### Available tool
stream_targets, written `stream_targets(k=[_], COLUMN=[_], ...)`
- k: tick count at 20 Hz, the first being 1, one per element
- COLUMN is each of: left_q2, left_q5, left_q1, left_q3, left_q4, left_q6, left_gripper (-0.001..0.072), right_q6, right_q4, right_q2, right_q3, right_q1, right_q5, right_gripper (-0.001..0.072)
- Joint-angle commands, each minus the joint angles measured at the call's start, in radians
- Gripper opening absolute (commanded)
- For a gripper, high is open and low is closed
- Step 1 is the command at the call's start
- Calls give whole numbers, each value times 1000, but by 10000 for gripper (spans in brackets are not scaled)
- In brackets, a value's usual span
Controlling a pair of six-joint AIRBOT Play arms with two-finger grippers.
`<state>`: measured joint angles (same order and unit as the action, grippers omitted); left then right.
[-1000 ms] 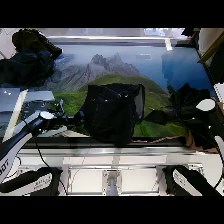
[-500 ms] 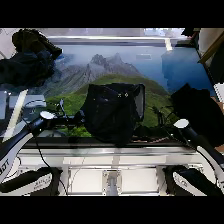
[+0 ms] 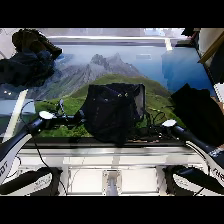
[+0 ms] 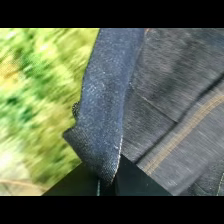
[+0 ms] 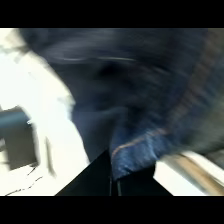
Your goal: Fold the clothes and pants, and hang the long-sleeved shirts on hangers.
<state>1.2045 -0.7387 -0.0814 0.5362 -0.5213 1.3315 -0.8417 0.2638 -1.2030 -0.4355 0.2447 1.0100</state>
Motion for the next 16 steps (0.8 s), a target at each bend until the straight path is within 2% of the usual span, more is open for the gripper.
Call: stream_targets(k=[1,3,5,7,9,10,13,14,16], left_q2=[-137,-312,-517,-705,-833,-866,-826,-779,-663], left_q5=[-80,-159,-230,-260,-288,-321,-528,-620,-762], left_q1=[46,117,193,246,256,256,256,256,256], left_q3=[0,3,27,90,220,315,623,721,860], left_q4=[-47,-81,-109,-113,-196,-280,-538,-556,-483], left_q6=[-4,-4,-3,-3,28,76,174,192,203], left_gripper=[50,50,49,48,47,46,46,46,46], right_q6=[31,-81,-178,-293,-413,-459,-467,-467,-466], right_q4=[-21,25,98,259,417,466,475,480,516], right_q2=[40,144,280,418,497,518,514,499,433], right_q3=[-94,-179,-292,-464,-641,-730,-937,-980,-1062], right_q1=[-40,-84,-102,-102,-102,-102,-101,-101,-101], right_q5=[251,370,415,410,412,421,433,423,406], right_gripper=[11,11,11,10,10,10,9,9,8])
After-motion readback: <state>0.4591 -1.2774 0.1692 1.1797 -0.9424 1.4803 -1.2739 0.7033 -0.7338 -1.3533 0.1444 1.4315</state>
